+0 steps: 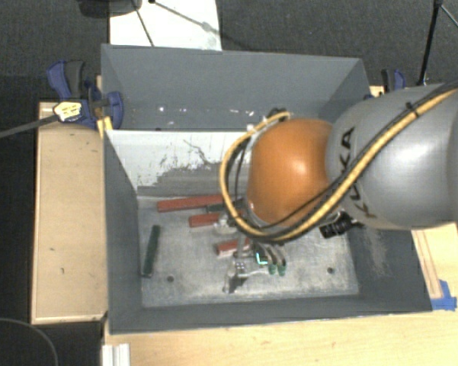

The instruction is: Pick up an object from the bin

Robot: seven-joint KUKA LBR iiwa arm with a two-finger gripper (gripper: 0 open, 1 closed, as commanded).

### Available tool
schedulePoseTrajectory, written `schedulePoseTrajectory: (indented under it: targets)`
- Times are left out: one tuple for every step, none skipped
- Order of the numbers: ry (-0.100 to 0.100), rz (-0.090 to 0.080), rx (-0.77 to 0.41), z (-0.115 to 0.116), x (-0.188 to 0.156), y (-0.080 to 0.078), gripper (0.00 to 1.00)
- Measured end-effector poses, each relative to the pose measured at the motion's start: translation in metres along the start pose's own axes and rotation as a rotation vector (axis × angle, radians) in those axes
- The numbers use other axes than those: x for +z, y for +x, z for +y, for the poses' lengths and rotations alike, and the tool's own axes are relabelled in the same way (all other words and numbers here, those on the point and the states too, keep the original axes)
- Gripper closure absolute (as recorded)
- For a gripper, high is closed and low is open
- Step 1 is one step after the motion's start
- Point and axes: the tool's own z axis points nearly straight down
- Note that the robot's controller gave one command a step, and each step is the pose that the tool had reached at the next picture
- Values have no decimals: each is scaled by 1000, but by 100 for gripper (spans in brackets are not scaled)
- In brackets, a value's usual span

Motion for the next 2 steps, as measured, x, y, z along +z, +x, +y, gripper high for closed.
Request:
schedulePoseTrajectory:
  targets:
    - [-1,-7,5,-1,-3,-2,0]
    - [-2,-16,-58,-26,101,-71,100]
